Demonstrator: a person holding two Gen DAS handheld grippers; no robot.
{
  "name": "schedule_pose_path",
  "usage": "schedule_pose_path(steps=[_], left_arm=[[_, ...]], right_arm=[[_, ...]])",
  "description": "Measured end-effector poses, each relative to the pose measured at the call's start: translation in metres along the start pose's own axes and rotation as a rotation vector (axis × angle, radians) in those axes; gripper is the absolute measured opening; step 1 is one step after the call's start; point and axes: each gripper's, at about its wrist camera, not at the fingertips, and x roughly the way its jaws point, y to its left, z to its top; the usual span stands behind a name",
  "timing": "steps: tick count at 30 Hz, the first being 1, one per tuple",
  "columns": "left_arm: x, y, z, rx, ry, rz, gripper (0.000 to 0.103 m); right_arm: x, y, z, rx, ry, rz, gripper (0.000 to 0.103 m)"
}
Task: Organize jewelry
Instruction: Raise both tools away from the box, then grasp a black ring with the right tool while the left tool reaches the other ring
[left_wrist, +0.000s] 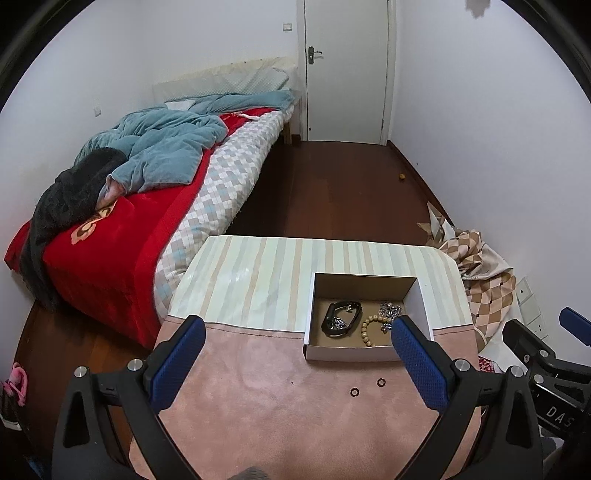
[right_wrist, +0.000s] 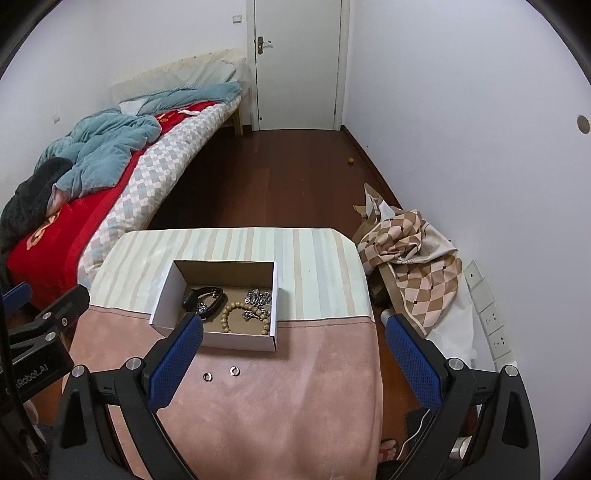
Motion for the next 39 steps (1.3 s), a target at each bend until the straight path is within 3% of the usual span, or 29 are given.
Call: schedule_pose_path(steps=[7,13,14,17,18,27,31,33,39], left_arm=[[0.013,-0.001,-0.015,0.006,0.044,0.054,0.103],[0.070,0.008,-0.054,0.036,0.143,0.189,0.103],[0.082,0.009,-0.061,0.046,0.170,0.210,0.103],[0.113,0.016,-0.080,0.058,0.242,0.245,0.103],[0.124,0.018,-0.087,0.060,0.268,0.251,0.103],[0.157,0.028,-0.104,0.065,0.336,0.277,0.103],[0.162,0.030,-0.103,0.061,0.343,0.269,0.103],[0.162,0.030,-0.102,0.059,0.341,0.263,0.103],[0.156,0.006,-0.101,0.052,0.326,0.163,0.103]], right_arm=[[0.011,-0.008,-0.013,0.033,0.027,0.039,0.100],[0.076,-0.008,-0.053,0.084,0.140,0.139,0.100],[0.091,-0.005,-0.063,0.079,0.155,0.143,0.097],[0.129,0.007,-0.086,0.055,0.201,0.168,0.065],[0.139,0.011,-0.092,0.045,0.213,0.175,0.061],[0.187,0.054,-0.121,-0.060,0.204,0.229,0.057],[0.192,0.069,-0.124,-0.113,0.179,0.199,0.044],[0.192,0.075,-0.125,-0.138,0.164,0.164,0.013],[0.185,0.050,-0.119,-0.066,0.162,0.152,0.013]])
